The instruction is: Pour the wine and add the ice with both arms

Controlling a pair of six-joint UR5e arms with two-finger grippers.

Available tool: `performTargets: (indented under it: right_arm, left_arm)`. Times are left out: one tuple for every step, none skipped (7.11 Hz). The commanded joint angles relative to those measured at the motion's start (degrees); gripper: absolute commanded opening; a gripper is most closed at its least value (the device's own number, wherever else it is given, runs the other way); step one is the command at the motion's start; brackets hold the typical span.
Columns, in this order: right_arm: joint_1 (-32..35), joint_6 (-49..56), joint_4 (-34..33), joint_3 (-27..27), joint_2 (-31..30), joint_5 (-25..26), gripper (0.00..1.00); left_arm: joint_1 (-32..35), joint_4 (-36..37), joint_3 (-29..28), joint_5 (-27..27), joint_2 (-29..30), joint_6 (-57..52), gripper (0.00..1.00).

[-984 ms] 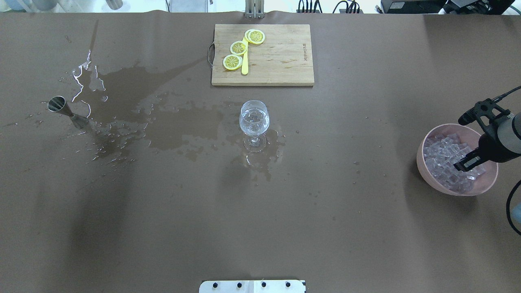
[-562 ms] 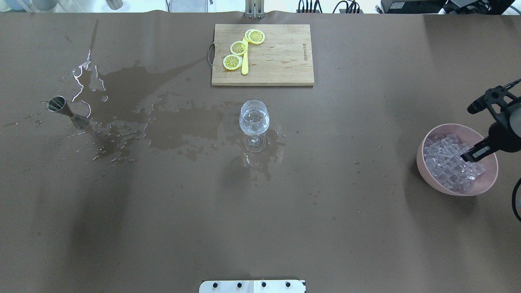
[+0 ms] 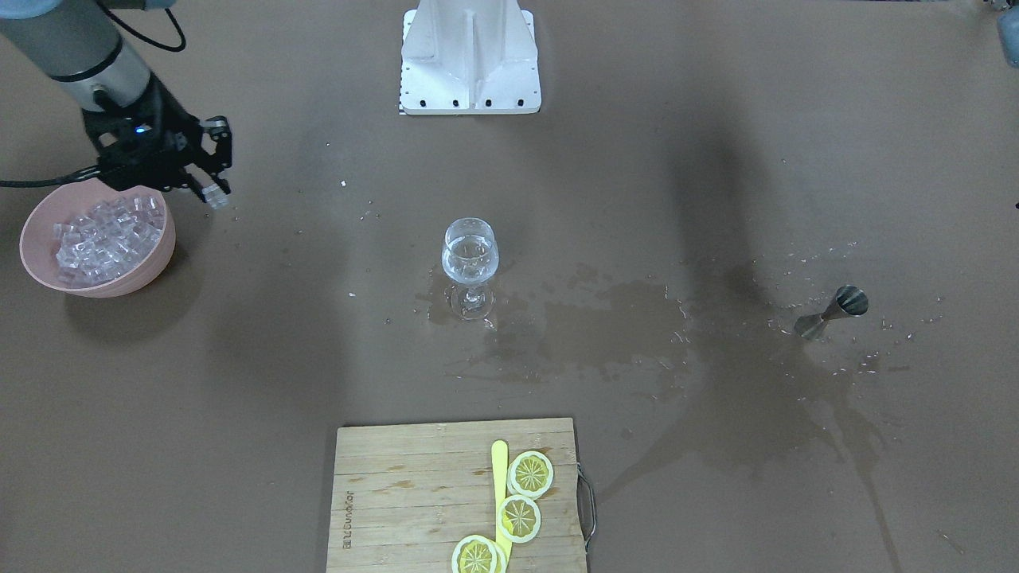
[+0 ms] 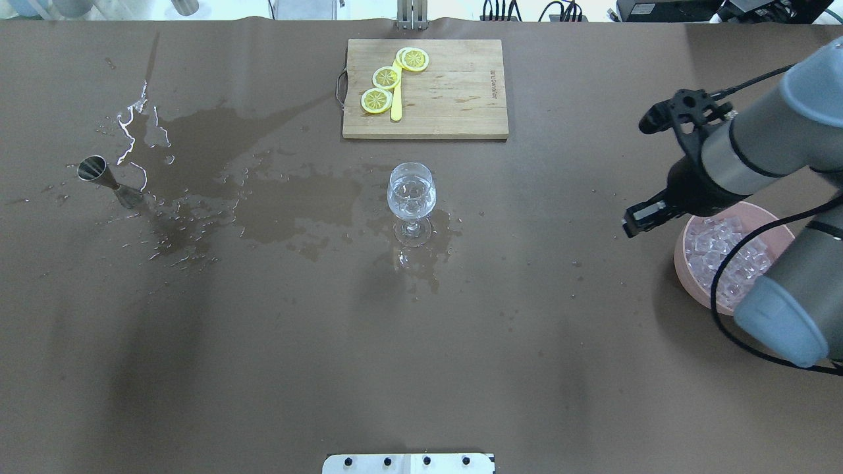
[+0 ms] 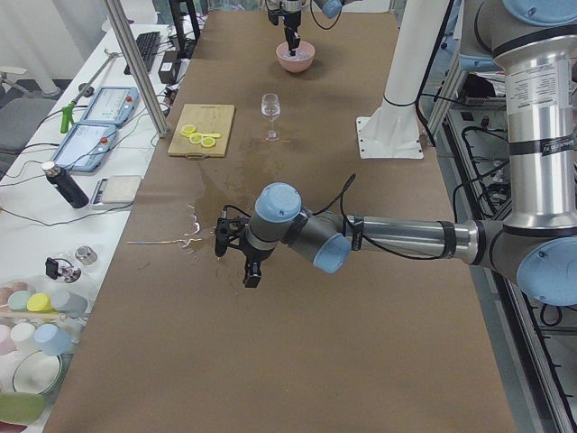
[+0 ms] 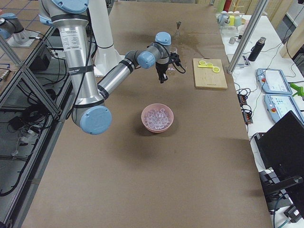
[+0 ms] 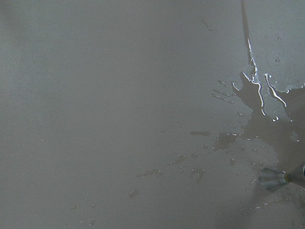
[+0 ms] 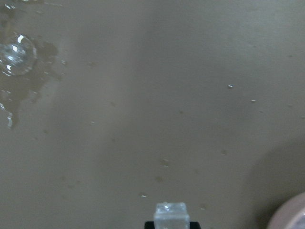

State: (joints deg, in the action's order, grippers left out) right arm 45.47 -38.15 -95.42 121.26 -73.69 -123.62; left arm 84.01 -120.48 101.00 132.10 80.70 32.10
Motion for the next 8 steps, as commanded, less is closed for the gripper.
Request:
performTargets:
  right_arm:
    - [-7.48, -16.81, -2.22, -3.73, 14.30, 3.54, 0.00]
    - [-8.11, -21.40, -2.23, -8.10, 20.81, 3.64, 0.00]
    - [-8.12, -22.14, -2.23, -13.11, 25.83, 3.64, 0.00]
    - [-8.03, -22.76, -2.05, -15.77, 28.32, 3.73, 0.00]
    - [-8.03, -24.42, -1.79, -16.92, 29.91, 3.73, 0.00]
    - [-8.03, -25.39, -1.61, -19.98, 32.79, 3.73, 0.00]
    - [-7.86, -25.31, -1.61, -20.80, 33.43, 3.73, 0.00]
    - [-6.99, -25.22, -1.52, -21.50, 33.53, 3.73, 0.00]
  left_arm:
    - [0.02, -0.11, -0.45, 0.00, -0.10, -0.02, 0.98]
    - [0.02, -0.11, -0.45, 0.00, -0.19, -0.02, 0.98]
    - [0.02, -0.02, -0.54, 0.00, -0.19, 0.07, 0.98]
    - [0.02, 0.07, -0.19, 0.00, -0.28, 0.85, 0.98]
    - [0.02, -0.02, -0.36, 0.00, -0.19, 0.86, 0.98]
    - [0.02, -0.02, -0.36, 0.00, -0.19, 0.86, 0.98]
    - [0.02, 0.07, -0.36, 0.00, -0.19, 0.86, 0.98]
    - [0.02, -0.02, -0.36, 0.00, -0.19, 0.86, 0.98]
